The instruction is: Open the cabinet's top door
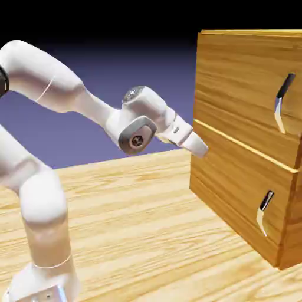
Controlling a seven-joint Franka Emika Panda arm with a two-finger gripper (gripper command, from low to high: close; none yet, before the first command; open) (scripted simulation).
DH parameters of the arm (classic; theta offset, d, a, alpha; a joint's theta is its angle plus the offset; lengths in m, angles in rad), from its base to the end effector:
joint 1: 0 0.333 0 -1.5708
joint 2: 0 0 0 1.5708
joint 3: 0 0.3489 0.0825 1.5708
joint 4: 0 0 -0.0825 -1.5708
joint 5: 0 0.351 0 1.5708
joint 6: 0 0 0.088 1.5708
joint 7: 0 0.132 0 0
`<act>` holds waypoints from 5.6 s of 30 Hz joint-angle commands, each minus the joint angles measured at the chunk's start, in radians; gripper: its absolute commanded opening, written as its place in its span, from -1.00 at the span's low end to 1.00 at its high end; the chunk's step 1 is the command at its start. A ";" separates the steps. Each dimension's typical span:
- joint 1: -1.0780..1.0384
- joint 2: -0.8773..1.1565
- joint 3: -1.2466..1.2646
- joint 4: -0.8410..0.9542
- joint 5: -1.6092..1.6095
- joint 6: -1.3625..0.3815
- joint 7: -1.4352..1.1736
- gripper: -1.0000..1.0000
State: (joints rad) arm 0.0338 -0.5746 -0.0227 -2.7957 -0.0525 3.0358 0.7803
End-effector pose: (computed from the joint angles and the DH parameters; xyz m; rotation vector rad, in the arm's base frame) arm 0.3652 0.0072 0.4972 -2.4728 0.9323 -1.0593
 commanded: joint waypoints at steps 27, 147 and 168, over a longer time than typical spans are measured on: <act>0.488 -0.103 -0.508 0.321 -1.174 -0.027 0.880 0.00; -0.438 -0.797 0.400 -0.132 -1.147 -0.199 1.574 -1.00; -0.114 -0.890 0.914 0.086 -0.555 -1.113 1.398 -1.00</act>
State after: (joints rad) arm -0.0800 -1.4654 0.8905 -2.7090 -0.6075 1.9245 2.1782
